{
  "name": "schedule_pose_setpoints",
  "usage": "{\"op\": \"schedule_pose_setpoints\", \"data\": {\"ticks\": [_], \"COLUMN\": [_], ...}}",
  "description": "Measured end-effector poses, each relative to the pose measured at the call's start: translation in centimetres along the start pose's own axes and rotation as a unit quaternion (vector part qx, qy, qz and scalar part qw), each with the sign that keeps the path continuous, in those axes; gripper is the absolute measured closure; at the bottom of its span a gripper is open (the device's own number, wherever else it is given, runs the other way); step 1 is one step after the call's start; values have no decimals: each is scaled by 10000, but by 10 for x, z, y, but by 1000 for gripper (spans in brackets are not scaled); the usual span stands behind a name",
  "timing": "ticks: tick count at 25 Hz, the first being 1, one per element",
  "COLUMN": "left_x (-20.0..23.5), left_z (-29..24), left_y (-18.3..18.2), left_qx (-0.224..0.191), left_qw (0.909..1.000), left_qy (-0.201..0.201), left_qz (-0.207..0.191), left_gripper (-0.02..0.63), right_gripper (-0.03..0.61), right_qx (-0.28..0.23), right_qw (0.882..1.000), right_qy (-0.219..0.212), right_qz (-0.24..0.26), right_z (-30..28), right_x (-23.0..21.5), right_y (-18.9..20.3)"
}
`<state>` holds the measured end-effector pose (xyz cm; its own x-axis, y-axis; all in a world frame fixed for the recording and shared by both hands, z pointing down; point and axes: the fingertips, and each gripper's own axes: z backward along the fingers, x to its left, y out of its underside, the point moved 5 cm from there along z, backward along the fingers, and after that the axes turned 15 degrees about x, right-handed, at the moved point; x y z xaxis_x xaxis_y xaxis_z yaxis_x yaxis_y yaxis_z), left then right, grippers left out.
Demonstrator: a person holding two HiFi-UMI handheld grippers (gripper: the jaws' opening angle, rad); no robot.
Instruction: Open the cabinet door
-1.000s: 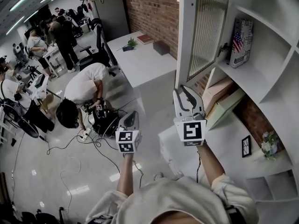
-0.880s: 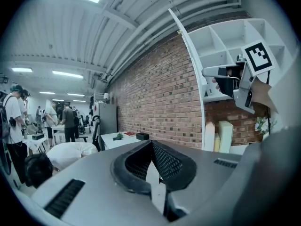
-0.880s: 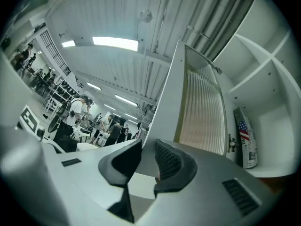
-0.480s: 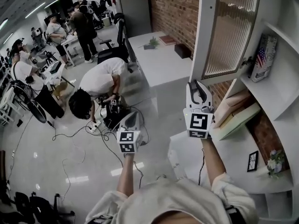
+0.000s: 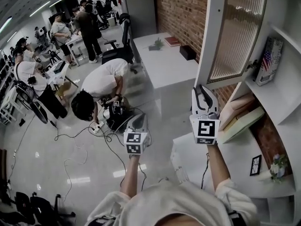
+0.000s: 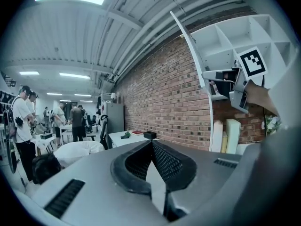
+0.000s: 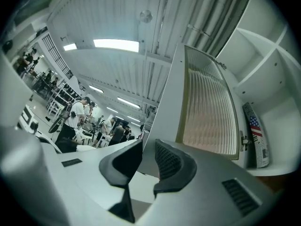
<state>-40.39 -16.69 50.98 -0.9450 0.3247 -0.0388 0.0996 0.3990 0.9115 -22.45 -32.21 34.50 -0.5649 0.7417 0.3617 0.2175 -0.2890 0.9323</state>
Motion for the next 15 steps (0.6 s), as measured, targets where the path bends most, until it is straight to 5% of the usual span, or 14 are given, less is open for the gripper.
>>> {"op": "schedule_pose_setpoints", "data": {"ticks": [7, 15], "left_x": [-25, -82], "left_z": [-14, -46], "left_y": [-11, -20], "left_qx": [-39, 22], "left_qw": [9995, 9950], "left_qy": [273, 929], "left_qz": [-135, -368], "left_gripper": [588, 588], "right_gripper": [515, 555], "right_qx": [77, 550], "right_qw": [9999, 9976], "right_qy": [-89, 389], "right_qz": [47, -142], "right_z": [19, 53], "right_x": [-1, -35], "right_y": [13, 59]}}
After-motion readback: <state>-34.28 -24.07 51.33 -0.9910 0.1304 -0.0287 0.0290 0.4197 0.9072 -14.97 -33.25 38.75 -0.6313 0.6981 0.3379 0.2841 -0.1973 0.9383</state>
